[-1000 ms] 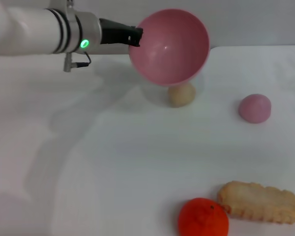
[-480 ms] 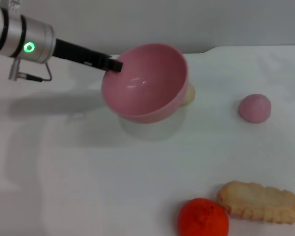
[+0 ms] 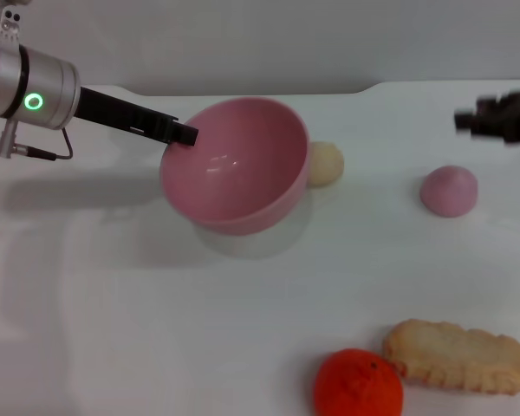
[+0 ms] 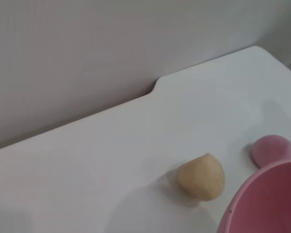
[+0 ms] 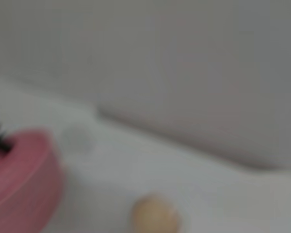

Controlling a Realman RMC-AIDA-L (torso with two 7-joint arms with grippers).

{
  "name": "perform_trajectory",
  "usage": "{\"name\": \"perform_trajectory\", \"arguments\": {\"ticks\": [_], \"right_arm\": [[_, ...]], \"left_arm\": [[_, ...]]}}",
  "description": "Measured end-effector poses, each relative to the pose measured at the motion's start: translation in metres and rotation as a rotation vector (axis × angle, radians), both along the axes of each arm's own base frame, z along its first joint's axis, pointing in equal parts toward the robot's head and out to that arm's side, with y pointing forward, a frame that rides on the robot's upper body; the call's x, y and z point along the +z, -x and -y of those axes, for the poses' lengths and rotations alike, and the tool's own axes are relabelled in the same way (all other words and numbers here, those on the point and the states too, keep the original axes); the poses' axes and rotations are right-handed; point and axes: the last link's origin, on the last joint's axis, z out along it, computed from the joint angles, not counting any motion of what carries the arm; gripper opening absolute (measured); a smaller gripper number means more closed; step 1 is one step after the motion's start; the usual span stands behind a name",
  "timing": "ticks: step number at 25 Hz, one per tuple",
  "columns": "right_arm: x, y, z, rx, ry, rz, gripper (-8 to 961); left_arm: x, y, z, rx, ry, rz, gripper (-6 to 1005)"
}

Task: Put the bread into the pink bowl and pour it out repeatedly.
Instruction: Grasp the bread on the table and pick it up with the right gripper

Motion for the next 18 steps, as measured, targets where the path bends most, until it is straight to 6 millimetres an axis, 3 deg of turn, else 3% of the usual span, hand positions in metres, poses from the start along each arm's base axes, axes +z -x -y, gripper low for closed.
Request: {"name": "perform_trajectory", "arguments": {"ticks": [4,10,14,18], "right_arm": [[-0.008,0.017,0.015,-0.014,0.213,0.087,505],[-0.023,0.04,0.029,-0.011,0.351,0.258,508],[-0.047,0.052,0.037,0.033,0.457,0.367,510],[-0.074,0.051,0.04,0.02,0.566,0.459,538]], "left_arm": [[0.0,0.003,0.0,-0.003,0.001,-0.025,43],[-0.001,0.004,0.001,-0.014,0.004,-0.033,43],[-0.004,0.004,0.002,-0.022,0.01,-0.033,43],[-0.005,0.004,0.002,-0.025,0.012,-0.034,43]]}}
